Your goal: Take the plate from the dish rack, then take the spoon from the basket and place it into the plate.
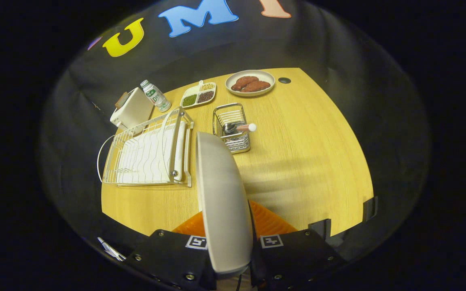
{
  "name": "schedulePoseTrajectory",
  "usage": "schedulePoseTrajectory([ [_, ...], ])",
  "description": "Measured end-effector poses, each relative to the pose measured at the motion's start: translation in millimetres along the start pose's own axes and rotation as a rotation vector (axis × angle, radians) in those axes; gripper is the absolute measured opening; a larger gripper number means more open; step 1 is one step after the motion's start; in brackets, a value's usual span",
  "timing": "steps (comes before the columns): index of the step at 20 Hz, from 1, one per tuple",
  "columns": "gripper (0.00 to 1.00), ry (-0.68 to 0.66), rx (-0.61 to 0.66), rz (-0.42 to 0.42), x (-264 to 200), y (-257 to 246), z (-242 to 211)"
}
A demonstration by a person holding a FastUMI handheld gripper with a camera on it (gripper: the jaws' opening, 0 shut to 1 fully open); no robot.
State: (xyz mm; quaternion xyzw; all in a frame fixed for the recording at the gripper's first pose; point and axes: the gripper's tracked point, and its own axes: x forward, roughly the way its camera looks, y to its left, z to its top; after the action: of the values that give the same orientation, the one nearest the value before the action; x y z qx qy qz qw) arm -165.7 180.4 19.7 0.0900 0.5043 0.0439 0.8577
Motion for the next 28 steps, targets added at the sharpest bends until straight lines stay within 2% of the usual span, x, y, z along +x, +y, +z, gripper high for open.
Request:
schedulePoseTrajectory([
  [6, 0.31, 0.039, 0.102, 0.073, 44, -6, -31],
  [14, 0.31, -0.013, 0.183, 0.323, 86, 6, -39],
  [17, 0.31, 0.039, 0.27, 0.408, 95, 0, -43],
  [19, 0.32, 0.039, 0.261, 0.39, 105, -12, -46],
  [20, 0.37, 0.032, 0.235, 0.371, 106, -20, -45],
  [21, 0.48, 0.022, 0.216, 0.37, 104, -25, -43],
  [22, 0.51, 0.012, 0.193, 0.355, 103, -32, -42],
  [24, 0.51, -0.001, 0.148, 0.328, 104, -42, -41],
  [26, 0.59, -0.002, 0.103, 0.301, 104, -53, -43],
  [28, 0.61, -0.015, 0.092, 0.276, 104, -60, -40],
])
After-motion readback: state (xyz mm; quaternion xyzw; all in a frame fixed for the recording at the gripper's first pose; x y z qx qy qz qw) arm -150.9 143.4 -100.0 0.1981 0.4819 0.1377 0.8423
